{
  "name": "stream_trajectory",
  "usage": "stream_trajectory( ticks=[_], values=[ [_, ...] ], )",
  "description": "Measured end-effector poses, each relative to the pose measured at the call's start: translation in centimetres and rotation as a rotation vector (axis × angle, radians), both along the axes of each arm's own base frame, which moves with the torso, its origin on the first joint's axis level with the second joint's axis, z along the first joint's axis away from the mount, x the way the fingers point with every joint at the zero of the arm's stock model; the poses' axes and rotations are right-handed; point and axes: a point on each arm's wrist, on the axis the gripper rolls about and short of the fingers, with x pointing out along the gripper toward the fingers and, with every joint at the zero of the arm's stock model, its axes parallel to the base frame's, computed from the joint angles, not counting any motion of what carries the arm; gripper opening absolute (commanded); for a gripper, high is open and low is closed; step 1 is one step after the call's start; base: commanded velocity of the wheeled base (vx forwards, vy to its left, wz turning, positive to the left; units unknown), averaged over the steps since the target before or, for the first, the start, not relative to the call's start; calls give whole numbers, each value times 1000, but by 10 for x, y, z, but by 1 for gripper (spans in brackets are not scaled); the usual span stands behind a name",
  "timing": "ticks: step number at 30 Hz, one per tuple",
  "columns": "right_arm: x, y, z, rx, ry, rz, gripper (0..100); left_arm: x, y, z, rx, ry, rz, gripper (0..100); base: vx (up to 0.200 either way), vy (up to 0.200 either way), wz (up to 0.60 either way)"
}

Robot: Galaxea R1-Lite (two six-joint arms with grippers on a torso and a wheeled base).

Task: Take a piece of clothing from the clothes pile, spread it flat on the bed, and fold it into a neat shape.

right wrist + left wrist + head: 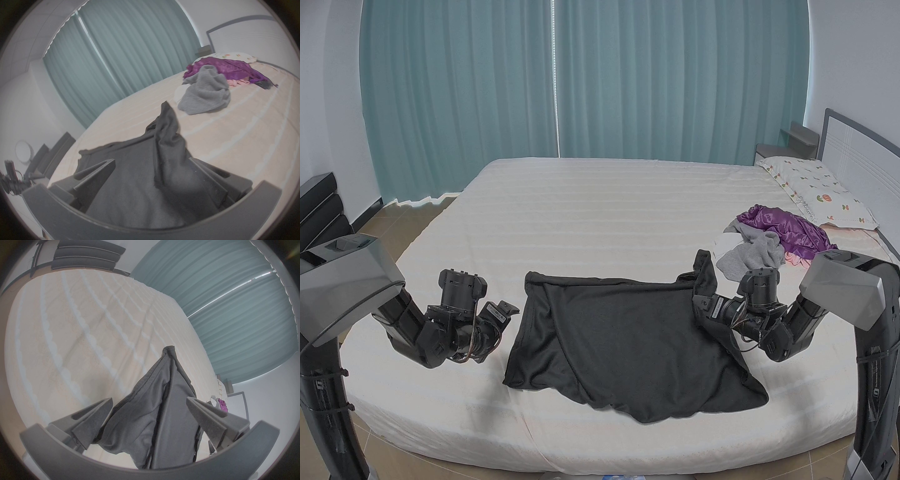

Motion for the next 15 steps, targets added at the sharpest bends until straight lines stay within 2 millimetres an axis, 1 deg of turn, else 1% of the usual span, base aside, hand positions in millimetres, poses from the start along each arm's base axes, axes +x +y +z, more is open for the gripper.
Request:
stream_trajectory(
  ticks=[3,7,15],
  values=[
    [5,9,-4,-36,27,30,100,-6,1,-1,-8,-13,0,100,0,0,0],
    [17,17,-9,-89,63,57,100,-12,4,-3,-12,-22,2,100,0,0,0],
    [39,25,-23,-182,105,59,100,-16,6,-8,-13,-15,3,100,0,0,0]
  ],
)
